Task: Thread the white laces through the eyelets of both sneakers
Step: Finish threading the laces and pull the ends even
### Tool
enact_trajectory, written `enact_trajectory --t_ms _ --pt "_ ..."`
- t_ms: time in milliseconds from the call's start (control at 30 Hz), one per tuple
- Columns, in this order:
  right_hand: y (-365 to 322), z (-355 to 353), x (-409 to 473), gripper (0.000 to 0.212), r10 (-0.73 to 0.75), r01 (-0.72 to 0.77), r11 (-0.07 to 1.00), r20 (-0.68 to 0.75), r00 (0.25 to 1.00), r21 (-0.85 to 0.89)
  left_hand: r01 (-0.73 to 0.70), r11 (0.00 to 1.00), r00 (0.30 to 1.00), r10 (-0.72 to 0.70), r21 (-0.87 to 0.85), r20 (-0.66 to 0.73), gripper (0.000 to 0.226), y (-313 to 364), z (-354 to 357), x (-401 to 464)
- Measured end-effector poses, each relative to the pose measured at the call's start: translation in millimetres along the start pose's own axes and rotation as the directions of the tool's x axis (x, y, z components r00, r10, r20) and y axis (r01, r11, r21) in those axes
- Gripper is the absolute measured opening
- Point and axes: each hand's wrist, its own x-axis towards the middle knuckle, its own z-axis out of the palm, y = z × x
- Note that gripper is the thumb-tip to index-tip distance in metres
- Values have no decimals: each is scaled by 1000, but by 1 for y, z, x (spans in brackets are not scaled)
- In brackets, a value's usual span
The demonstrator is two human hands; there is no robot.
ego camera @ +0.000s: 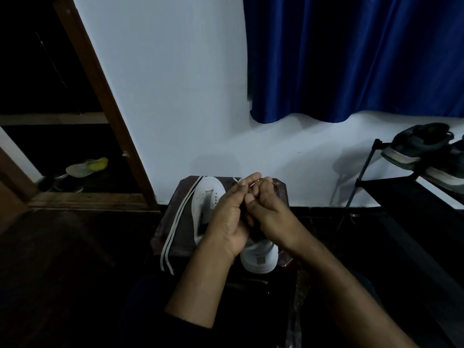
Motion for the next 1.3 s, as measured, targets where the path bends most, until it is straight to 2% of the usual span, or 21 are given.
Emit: enact_trajectory --t_ms 100,167,300,367,433,500,533,600,700,767,867,967,1067,1300 --pt "4 -3 -6 7 51 -51 999 55 997 -5 -76 997 997 76 -7 -33 28 2 -4 5" --pt "8 -6 -11 18 81 -82 997 53 995 15 -116 993 992 115 -7 -43 25 5 -7 5" --pt "14 -13 -16 17 128 -128 992 21 992 -10 -199 979 978 201 43 -53 24 9 -10 5" --pt "16 -16 -15 16 42 -43 996 -11 999 -84 -222 971 974 225 94 -25 25 8 -9 2" --pt "20 -19 -12 20 -75 51 964 -81 994 -261 -265 949 964 265 174 22 31 7 -6 -1" --pt "20 -23 -8 16 -152 61 913 -197 969 -403 -314 920 948 315 235 33 49 6 -2 -7" --pt "18 -24 -7 15 -173 62 910 -238 956 -411 -336 902 940 339 271 34 60 6 0 -9" --pt "11 -23 -5 17 -142 55 952 -274 951 -302 -365 855 927 372 369 55 77 7 2 -14" --pt "-1 -21 0 24 -72 17 982 -290 954 -188 -363 819 929 356 444 101 84 7 -1 -19" --pt "-6 -21 4 33 -33 0 988 -210 977 -158 -347 819 937 321 457 138 83 4 -6 -20" --pt "-12 -22 6 44 34 -32 999 -114 993 14 -351 775 936 302 526 179 78 2 -9 -21" --pt "-18 -23 4 40 70 -63 991 -59 996 115 -372 753 928 304 543 214 74 3 -10 -24" --pt "-21 -23 1 33 40 -38 988 -5 999 149 -373 747 928 293 550 231 70 4 -9 -25" --pt "-28 -30 -1 26 46 -61 969 69 997 239 -298 825 951 211 480 227 64 6 -9 -23"
